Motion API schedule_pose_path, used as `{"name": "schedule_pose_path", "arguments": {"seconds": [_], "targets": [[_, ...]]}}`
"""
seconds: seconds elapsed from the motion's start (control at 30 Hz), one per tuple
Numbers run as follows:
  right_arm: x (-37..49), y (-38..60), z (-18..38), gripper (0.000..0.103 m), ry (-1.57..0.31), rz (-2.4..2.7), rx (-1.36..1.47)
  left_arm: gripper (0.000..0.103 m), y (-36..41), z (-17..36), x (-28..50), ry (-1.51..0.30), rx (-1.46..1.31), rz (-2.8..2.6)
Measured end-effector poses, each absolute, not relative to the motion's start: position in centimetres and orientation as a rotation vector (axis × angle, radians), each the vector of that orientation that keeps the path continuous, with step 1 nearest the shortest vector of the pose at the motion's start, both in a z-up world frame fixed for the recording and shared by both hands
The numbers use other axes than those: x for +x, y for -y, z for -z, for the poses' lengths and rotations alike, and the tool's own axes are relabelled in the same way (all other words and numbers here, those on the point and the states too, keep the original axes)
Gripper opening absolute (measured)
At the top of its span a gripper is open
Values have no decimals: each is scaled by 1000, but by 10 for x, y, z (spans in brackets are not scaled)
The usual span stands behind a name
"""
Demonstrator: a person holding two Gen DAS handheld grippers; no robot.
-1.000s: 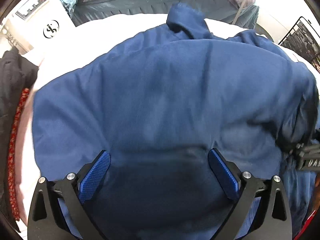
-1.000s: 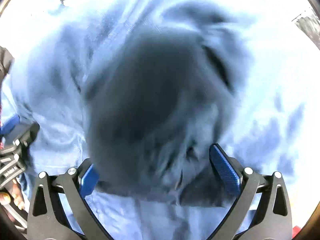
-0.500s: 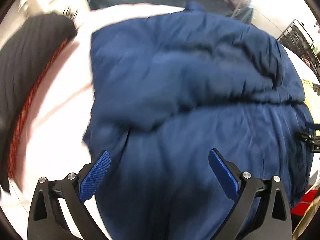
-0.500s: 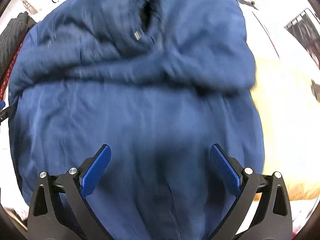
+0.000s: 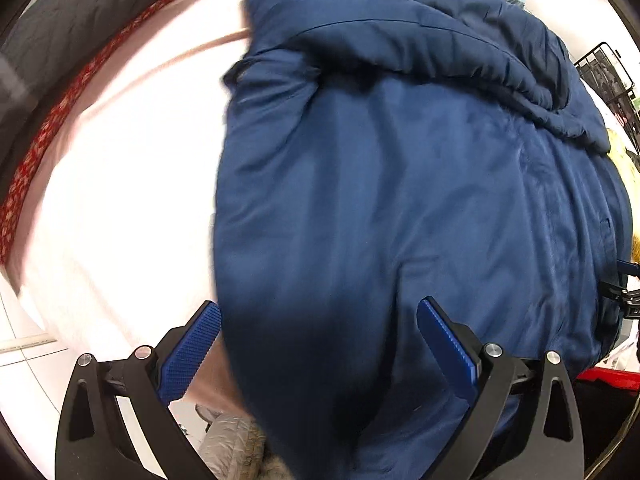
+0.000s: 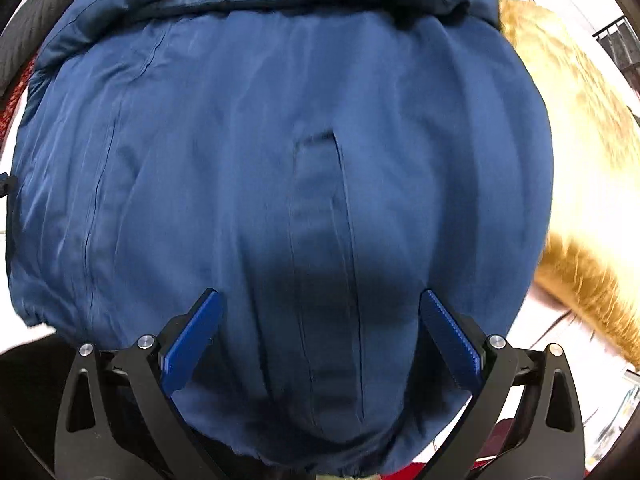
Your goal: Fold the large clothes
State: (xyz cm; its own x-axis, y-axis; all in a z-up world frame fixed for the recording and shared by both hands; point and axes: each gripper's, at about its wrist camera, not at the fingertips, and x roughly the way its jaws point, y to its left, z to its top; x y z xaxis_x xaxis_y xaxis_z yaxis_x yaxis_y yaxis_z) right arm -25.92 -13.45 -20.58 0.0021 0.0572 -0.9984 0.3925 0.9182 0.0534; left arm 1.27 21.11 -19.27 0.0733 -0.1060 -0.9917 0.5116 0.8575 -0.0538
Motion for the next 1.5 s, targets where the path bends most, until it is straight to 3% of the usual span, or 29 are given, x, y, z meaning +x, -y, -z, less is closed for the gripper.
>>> {"name": "schedule_pose_path", "arguments": {"seconds": [0.27, 0.47, 0.77, 0.97, 1.17, 1.37, 1.47, 1.5], "targets": [[-345, 185, 172, 98, -1393, 344, 559, 91, -276, 169, 42, -1365, 79, 428], [-354, 245, 173, 98, -1308, 441, 748, 90, -291, 187, 46, -1425, -41, 436], [-365, 220, 215, 96, -1422, 372, 872, 92, -273, 230, 4, -1555, -90, 514], [-383, 201, 228, 95, -1447, 314, 969, 94, -251, 238, -28, -1550, 61, 574], [-390, 200, 224, 93, -1401, 263, 1086, 93, -267, 244, -51, -1671, -67, 629], [-388, 183, 229, 93, -1439, 179, 1054, 90, -282, 243, -61, -1670, -280, 642], [-378, 167, 242, 83, -1533, 181, 960, 83, -278, 249, -61, -1687, -300, 650], [-376, 165, 243, 74, -1548, 196, 935, 73, -274, 251, -61, -1695, -293, 652]]}}
